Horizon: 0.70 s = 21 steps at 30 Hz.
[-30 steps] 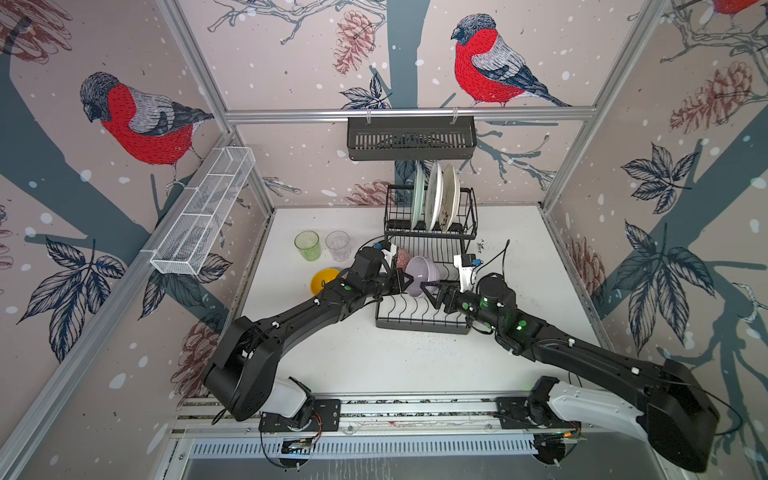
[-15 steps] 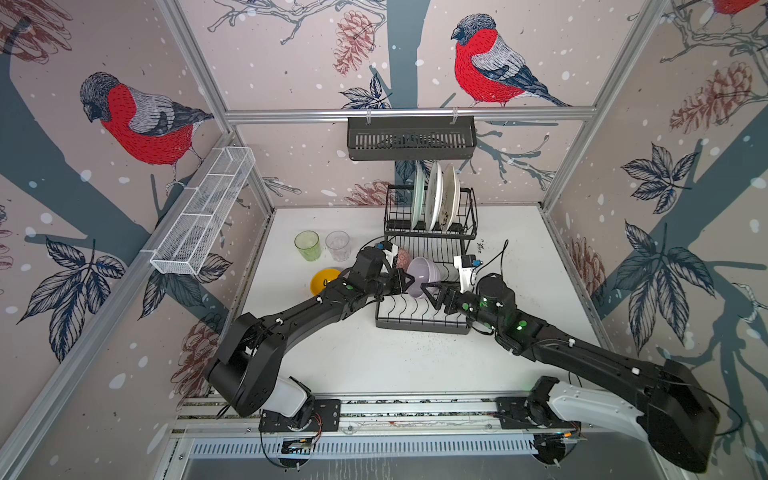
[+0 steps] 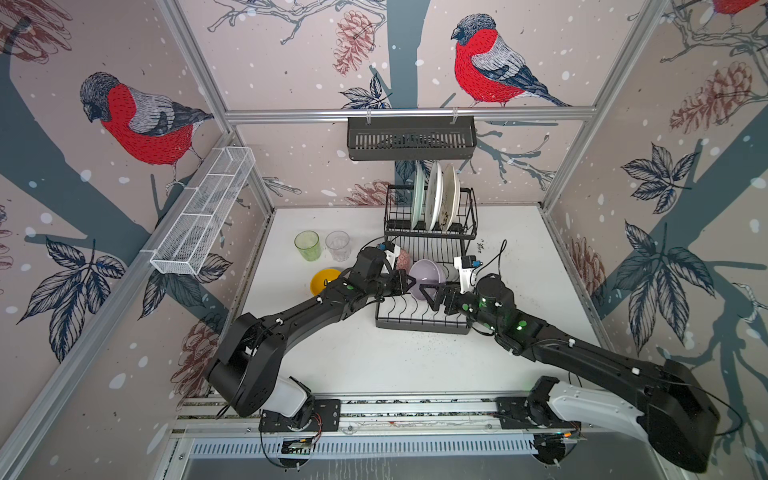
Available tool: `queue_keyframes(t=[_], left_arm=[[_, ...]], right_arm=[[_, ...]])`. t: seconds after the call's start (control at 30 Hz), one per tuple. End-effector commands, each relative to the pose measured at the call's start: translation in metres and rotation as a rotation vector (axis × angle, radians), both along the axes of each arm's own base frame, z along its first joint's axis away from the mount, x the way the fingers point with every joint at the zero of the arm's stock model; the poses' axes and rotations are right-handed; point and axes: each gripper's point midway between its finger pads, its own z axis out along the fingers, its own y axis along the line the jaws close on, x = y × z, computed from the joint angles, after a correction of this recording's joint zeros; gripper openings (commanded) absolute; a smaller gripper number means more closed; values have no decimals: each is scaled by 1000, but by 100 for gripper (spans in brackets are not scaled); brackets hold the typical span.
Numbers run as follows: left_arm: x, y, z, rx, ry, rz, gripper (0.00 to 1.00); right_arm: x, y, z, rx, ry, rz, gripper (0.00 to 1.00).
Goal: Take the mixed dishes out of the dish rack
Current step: 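Close the left gripper on the rim of the lavender bowl, then open the right gripper and draw it back while the left gripper holds the bowl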
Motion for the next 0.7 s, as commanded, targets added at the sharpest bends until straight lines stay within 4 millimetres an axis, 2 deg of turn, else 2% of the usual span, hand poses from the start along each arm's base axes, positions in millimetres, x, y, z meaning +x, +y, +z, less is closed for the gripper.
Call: queue_keyframes(t=[0.0,0.67], left_arm=[[-2,3,-1,28,-15,-11,0],[2,13,-4,66,-22,9,0]], right_arm=[[5,5,27,59,-91,4,100],[9,-3,16,23,-51,-49,100]])
